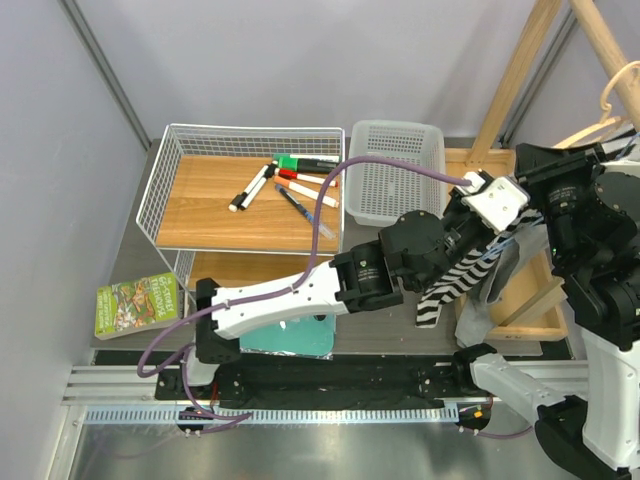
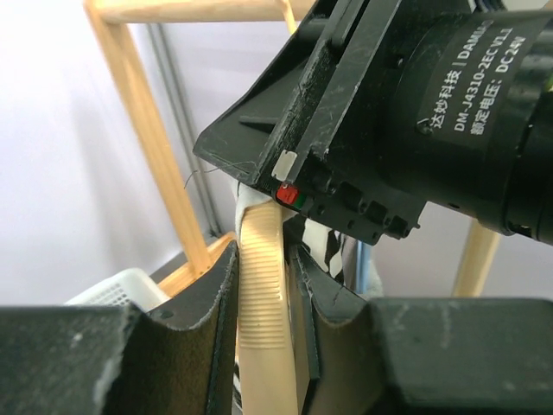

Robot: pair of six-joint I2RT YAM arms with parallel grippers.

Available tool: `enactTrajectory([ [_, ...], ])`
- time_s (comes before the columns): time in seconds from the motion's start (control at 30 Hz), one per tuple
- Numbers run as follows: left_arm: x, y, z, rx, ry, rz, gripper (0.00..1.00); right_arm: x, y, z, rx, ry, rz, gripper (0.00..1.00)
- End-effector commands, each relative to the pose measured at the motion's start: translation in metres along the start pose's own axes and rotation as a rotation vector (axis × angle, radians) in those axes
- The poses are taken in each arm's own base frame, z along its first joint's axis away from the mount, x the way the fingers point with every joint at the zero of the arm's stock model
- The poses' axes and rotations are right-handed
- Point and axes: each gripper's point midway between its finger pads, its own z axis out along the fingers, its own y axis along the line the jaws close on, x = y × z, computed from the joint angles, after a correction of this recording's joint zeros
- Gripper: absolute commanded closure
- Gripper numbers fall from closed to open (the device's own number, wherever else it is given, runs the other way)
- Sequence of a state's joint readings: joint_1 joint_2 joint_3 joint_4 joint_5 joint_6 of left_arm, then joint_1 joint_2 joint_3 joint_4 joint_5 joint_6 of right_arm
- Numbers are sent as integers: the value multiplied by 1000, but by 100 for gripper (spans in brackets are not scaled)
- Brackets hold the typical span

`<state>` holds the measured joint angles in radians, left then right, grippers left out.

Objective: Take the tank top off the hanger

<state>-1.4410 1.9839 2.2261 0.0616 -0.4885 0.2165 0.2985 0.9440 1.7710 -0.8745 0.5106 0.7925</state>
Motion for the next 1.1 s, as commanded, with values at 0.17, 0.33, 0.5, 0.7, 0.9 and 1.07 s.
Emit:
enactTrajectory([
  [0.17,-59,4,-52,115,-27,-26,44,12,64,35,-207,25,96,94],
  [0.33,-63,3,-83,186,38,-100,18,30,78,42,-265,94,105,98],
  [0.5,-84,14,-120,228,80,-243,15,40,93,36,-353,155,91,99],
  [0.7,-116,33,-154,244,87,-419,21,55,114,-4,-577,272,-45,99],
  [0.9,-143,56,-144,139,6,-425,22,74,107,-61,-764,400,-132,99],
  [1.07,-141,68,-107,4,-59,-317,34,82,103,-84,-840,455,-123,99],
])
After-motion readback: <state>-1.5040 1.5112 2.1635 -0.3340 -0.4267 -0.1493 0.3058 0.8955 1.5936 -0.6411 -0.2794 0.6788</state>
